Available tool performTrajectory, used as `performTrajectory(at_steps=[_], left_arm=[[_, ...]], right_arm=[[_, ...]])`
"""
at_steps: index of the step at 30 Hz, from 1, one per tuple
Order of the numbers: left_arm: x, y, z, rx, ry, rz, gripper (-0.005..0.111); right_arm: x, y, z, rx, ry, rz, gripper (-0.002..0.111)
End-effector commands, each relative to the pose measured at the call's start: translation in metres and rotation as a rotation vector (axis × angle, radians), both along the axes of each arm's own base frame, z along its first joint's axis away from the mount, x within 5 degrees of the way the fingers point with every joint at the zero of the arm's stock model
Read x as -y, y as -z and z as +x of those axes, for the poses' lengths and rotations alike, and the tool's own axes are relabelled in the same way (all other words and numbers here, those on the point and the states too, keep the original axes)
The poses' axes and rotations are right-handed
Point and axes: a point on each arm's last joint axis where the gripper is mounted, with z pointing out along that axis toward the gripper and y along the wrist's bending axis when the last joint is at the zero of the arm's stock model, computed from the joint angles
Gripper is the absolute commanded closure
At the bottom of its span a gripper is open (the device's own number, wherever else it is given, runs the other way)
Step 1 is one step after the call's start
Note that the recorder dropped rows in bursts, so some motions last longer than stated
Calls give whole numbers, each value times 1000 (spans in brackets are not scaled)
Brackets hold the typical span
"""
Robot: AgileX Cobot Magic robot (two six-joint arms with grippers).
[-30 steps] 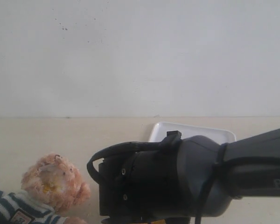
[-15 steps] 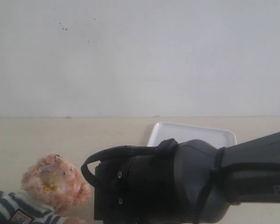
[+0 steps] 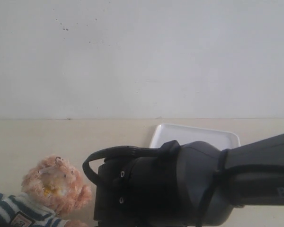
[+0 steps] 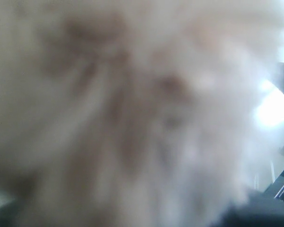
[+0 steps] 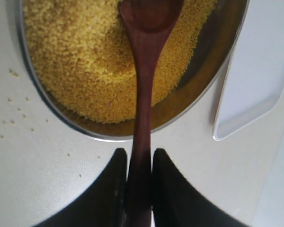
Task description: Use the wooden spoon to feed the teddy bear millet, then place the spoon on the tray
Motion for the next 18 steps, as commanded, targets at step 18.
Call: performTrajectory(at_steps=[18], left_arm=[[1, -1, 0, 6, 1, -22, 103]], right_arm=[[-1, -6, -5, -17, 37, 65, 106]])
